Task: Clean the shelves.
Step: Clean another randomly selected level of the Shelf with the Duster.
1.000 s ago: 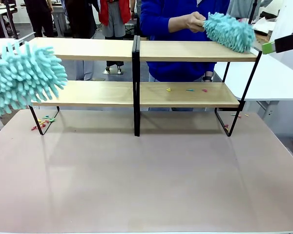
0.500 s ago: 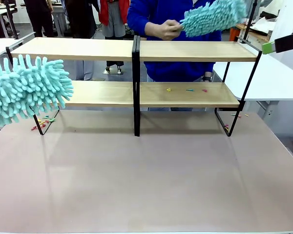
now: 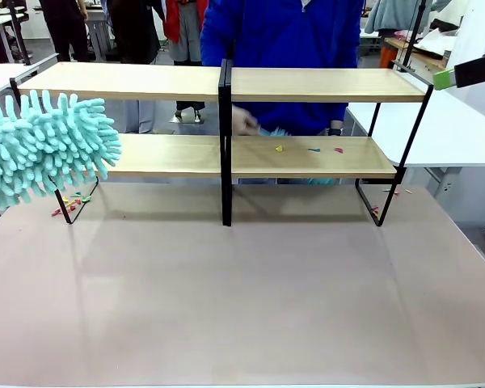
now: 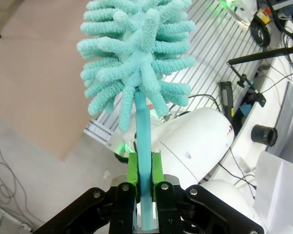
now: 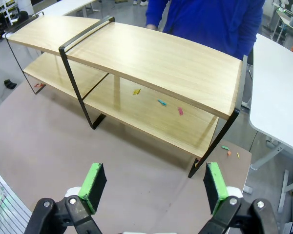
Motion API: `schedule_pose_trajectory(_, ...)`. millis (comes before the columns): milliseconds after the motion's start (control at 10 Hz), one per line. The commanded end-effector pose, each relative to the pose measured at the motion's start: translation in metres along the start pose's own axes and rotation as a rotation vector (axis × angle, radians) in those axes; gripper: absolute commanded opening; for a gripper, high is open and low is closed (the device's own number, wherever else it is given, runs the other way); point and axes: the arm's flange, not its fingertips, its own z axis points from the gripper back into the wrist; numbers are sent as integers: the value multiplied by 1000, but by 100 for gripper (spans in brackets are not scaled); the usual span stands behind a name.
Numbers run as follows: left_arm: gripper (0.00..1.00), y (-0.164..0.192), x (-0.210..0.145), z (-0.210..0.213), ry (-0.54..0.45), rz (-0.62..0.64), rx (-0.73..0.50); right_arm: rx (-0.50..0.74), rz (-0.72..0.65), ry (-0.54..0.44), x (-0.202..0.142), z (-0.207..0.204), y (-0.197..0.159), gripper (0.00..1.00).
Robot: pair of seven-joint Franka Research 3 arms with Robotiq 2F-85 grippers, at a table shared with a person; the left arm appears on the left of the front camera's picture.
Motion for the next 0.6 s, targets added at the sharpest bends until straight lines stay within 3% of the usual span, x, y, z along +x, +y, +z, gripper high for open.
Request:
schedule_pose_trajectory(0,12,0,0,0,0,0,0,7,-3,-2,0,0,0,100)
schedule_pose_trajectory(400,12,0,0,0,0,0,0,7,-3,-2,0,0,0,100)
schedule_pose_trajectory(500,12,-12,22,-4,-28,-4,-13,7,-3,-2,0,0,0,100)
